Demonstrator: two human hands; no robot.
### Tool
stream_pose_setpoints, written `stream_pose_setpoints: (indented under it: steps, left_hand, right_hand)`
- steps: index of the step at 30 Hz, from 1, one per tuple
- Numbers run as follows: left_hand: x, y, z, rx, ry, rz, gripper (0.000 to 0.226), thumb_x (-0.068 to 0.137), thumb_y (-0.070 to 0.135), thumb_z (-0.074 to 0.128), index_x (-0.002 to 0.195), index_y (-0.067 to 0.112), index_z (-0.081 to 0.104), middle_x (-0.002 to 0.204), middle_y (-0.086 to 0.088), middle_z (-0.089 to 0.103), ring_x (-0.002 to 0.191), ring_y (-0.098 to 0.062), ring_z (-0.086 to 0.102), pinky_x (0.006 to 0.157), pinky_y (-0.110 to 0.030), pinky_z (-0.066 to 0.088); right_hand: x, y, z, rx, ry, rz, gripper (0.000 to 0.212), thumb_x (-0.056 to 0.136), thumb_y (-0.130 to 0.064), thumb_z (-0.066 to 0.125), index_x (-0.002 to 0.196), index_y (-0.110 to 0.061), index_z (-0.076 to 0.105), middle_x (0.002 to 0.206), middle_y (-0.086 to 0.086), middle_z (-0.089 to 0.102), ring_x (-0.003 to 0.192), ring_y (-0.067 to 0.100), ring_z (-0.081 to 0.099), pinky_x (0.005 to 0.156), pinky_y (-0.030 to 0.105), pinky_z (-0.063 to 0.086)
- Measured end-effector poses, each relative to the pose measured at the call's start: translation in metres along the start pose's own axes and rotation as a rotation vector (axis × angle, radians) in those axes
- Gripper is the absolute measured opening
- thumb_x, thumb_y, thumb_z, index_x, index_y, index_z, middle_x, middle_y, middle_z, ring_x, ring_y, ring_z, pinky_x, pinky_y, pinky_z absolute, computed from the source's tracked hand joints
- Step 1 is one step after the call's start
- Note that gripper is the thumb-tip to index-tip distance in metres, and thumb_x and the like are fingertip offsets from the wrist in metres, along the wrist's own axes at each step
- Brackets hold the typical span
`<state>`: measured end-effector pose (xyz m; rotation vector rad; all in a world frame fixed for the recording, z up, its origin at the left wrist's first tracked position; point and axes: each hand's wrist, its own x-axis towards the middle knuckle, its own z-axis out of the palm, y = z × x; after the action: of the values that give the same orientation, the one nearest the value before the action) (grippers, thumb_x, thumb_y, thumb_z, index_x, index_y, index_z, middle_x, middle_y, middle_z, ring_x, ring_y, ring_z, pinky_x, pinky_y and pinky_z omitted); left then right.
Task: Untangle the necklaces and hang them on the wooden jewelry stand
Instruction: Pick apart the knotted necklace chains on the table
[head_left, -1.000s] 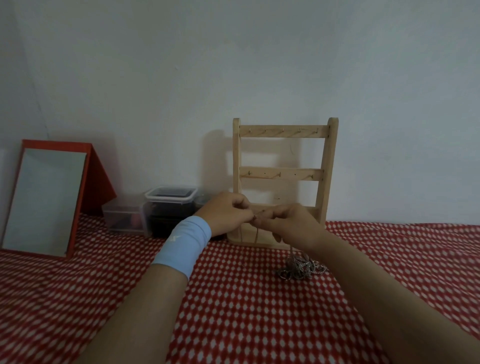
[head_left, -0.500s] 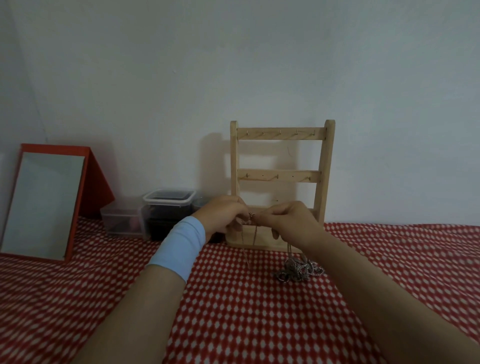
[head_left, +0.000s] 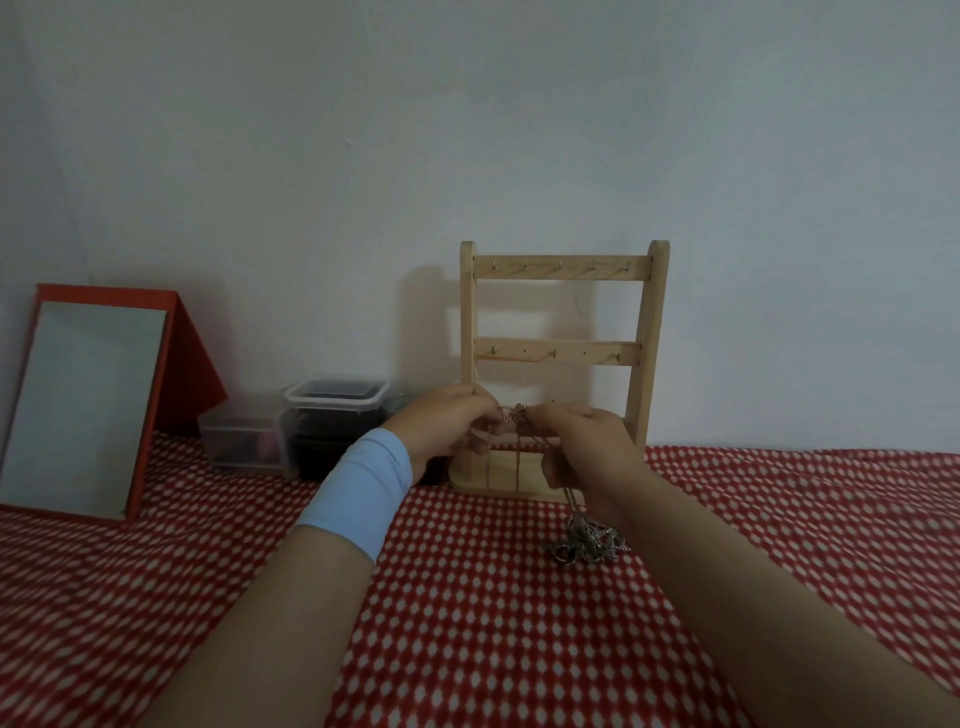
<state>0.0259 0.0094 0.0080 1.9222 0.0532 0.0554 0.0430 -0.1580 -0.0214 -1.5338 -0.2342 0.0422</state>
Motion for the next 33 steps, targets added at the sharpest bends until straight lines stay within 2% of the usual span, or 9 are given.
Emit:
stream_pose_setpoints:
  steps: [3, 6, 9, 11, 14, 18, 25, 29, 33]
  left_hand:
    - [0.001, -0.001, 0.001, -0.161, 0.024, -0.009, 0.015, 0.093, 0.015, 0.057, 0.084, 0.019, 0.068, 0.076, 0.001, 0.070, 0.066, -0.015, 0.065, 0.089, -0.037, 0.051]
    - [0.000, -0.003, 0.002, -0.132, 0.022, 0.018, 0.019, 0.096, 0.013, 0.055, 0.082, 0.021, 0.066, 0.078, 0.001, 0.068, 0.061, -0.011, 0.064, 0.082, -0.034, 0.049]
    - [0.000, -0.005, 0.000, -0.093, 0.000, 0.059, 0.016, 0.096, 0.014, 0.057, 0.086, 0.020, 0.068, 0.078, 0.000, 0.069, 0.060, -0.009, 0.065, 0.075, -0.028, 0.050]
    - [-0.001, -0.005, -0.002, -0.034, -0.009, 0.098, 0.013, 0.094, 0.014, 0.061, 0.088, 0.018, 0.072, 0.081, -0.001, 0.072, 0.068, -0.011, 0.068, 0.073, -0.026, 0.053]
    - [-0.004, -0.002, -0.005, 0.064, -0.004, 0.153, 0.009, 0.088, 0.017, 0.069, 0.089, 0.020, 0.077, 0.086, 0.002, 0.076, 0.081, -0.015, 0.073, 0.082, -0.027, 0.056]
    - [-0.008, 0.001, -0.007, 0.141, 0.080, 0.175, 0.007, 0.085, 0.020, 0.074, 0.090, 0.021, 0.078, 0.085, 0.008, 0.075, 0.081, -0.005, 0.069, 0.068, -0.015, 0.050]
    - [-0.005, 0.000, 0.000, 0.351, 0.055, 0.148, 0.016, 0.090, 0.019, 0.065, 0.102, 0.016, 0.074, 0.070, 0.011, 0.065, 0.070, -0.008, 0.060, 0.072, -0.022, 0.048]
    - [-0.006, 0.002, -0.003, 0.323, 0.056, 0.091, 0.016, 0.087, 0.020, 0.063, 0.097, 0.019, 0.076, 0.086, 0.006, 0.070, 0.085, -0.014, 0.062, 0.075, -0.028, 0.052]
    - [-0.010, 0.005, -0.005, 0.330, -0.026, 0.012, 0.015, 0.088, 0.015, 0.061, 0.089, 0.011, 0.075, 0.071, 0.004, 0.063, 0.065, -0.013, 0.053, 0.066, -0.026, 0.049]
  right_hand:
    - [0.002, 0.002, -0.001, -0.072, -0.063, 0.038, 0.018, 0.094, -0.022, 0.070, 0.098, -0.005, 0.072, 0.095, 0.012, 0.076, 0.044, 0.017, 0.052, 0.045, 0.028, 0.044]
    - [0.002, 0.003, -0.004, -0.184, -0.166, 0.085, 0.021, 0.092, -0.021, 0.072, 0.104, -0.004, 0.070, 0.100, 0.008, 0.077, 0.047, 0.017, 0.057, 0.045, 0.027, 0.047]
    - [0.002, 0.002, -0.005, -0.192, -0.193, 0.037, 0.020, 0.094, -0.019, 0.070, 0.109, -0.007, 0.065, 0.097, 0.007, 0.078, 0.049, 0.020, 0.058, 0.042, 0.026, 0.045]
    - [0.000, 0.000, -0.005, -0.202, -0.225, -0.011, 0.021, 0.095, -0.028, 0.069, 0.112, -0.014, 0.067, 0.097, 0.003, 0.078, 0.053, 0.021, 0.061, 0.041, 0.025, 0.041]
    - [-0.003, -0.001, -0.004, -0.283, -0.204, -0.120, 0.015, 0.094, -0.030, 0.072, 0.098, -0.017, 0.078, 0.086, -0.004, 0.077, 0.054, 0.010, 0.062, 0.043, 0.018, 0.040]
    - [0.000, -0.001, -0.008, -0.279, -0.117, -0.156, 0.011, 0.090, -0.020, 0.077, 0.083, -0.012, 0.080, 0.076, -0.005, 0.077, 0.048, 0.008, 0.056, 0.043, 0.013, 0.040]
    - [0.003, 0.001, -0.008, -0.206, -0.151, -0.090, 0.016, 0.097, -0.020, 0.066, 0.091, -0.007, 0.073, 0.070, -0.004, 0.069, 0.052, 0.012, 0.055, 0.045, 0.022, 0.034]
    - [0.005, 0.001, -0.010, -0.144, -0.207, -0.103, 0.008, 0.099, -0.014, 0.064, 0.096, -0.009, 0.069, 0.066, -0.003, 0.064, 0.049, 0.011, 0.051, 0.044, 0.022, 0.034]
    - [0.005, 0.003, -0.008, -0.131, -0.226, -0.159, 0.014, 0.096, -0.002, 0.064, 0.087, -0.012, 0.065, 0.069, 0.004, 0.066, 0.043, 0.010, 0.045, 0.039, 0.020, 0.032]
